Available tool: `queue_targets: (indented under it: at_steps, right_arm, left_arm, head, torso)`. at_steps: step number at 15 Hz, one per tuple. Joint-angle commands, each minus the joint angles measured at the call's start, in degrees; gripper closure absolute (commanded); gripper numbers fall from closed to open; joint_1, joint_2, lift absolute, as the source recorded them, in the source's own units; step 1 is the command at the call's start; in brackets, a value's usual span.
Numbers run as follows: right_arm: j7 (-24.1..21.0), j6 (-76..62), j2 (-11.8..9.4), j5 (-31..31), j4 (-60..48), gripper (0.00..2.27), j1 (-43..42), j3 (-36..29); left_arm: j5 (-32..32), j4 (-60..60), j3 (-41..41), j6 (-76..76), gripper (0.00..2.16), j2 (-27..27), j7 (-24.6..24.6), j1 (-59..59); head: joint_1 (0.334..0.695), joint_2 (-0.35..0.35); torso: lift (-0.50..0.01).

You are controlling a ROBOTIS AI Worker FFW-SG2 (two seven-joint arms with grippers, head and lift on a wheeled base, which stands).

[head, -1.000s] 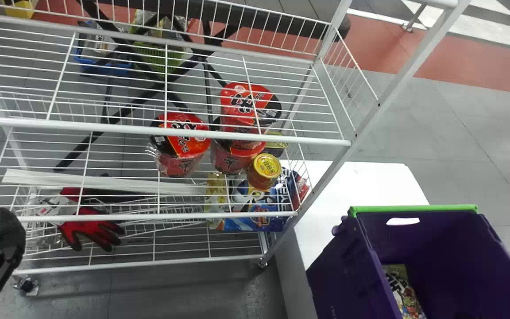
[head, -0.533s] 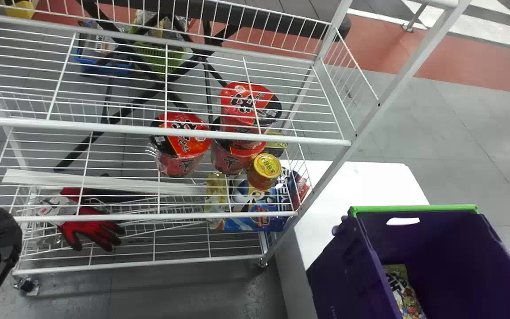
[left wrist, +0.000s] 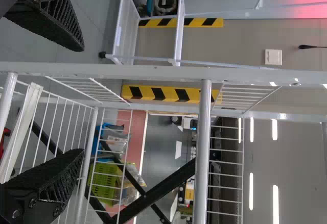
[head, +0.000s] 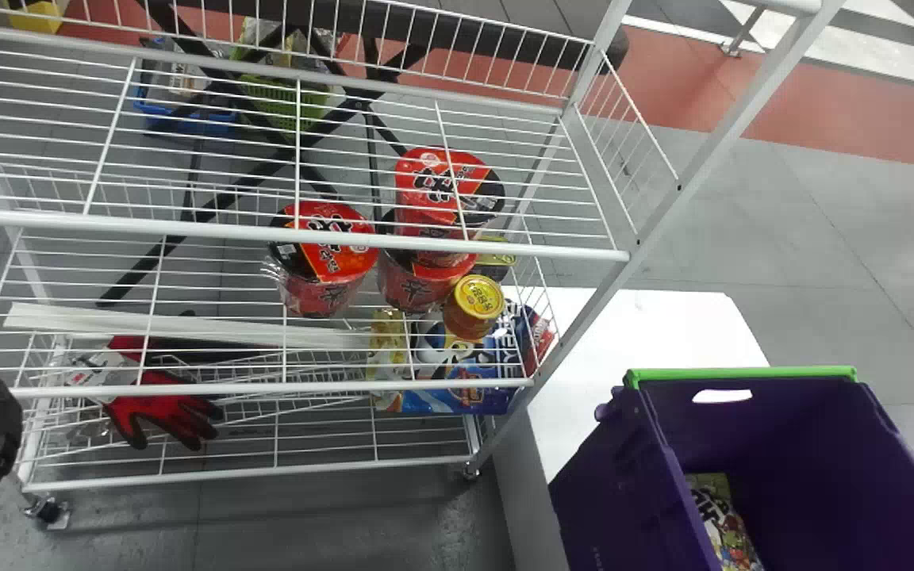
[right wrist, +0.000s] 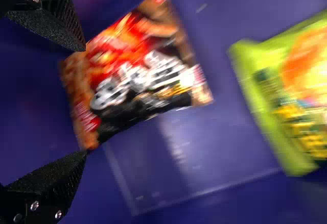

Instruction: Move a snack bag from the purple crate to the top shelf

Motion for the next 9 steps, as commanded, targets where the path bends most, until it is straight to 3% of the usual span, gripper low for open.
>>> queue_targets:
  at_steps: [1,5,9]
  right_arm:
    - [0.09,0.30,-0.18,1.87,2.57,0.09,-1.34,3.57]
    - [-0.08,0.30,-0.01,3.80,4.59,0.09,-2.31,6.82]
    - [-1.75,-4.92,1.49,4.86,6.61,0.09,-2.31,7.97]
  left_arm:
    - [0.54,0.28,0.76,-0.01,0.11,-0.09,0.00,-0.15]
    - [0.54,0.45,0.85,-0.36,0.11,-0.18,0.00,-0.15]
    - [0.54,0.63,0.94,-0.54,0.11,-0.27,0.00,-0.15]
  head:
    - [0.695,-0.350]
    - [0.695,-0.350]
    - [0.695,-0.350]
  torso:
    - [-0.452]
    - [-0.452]
    - [-0.452]
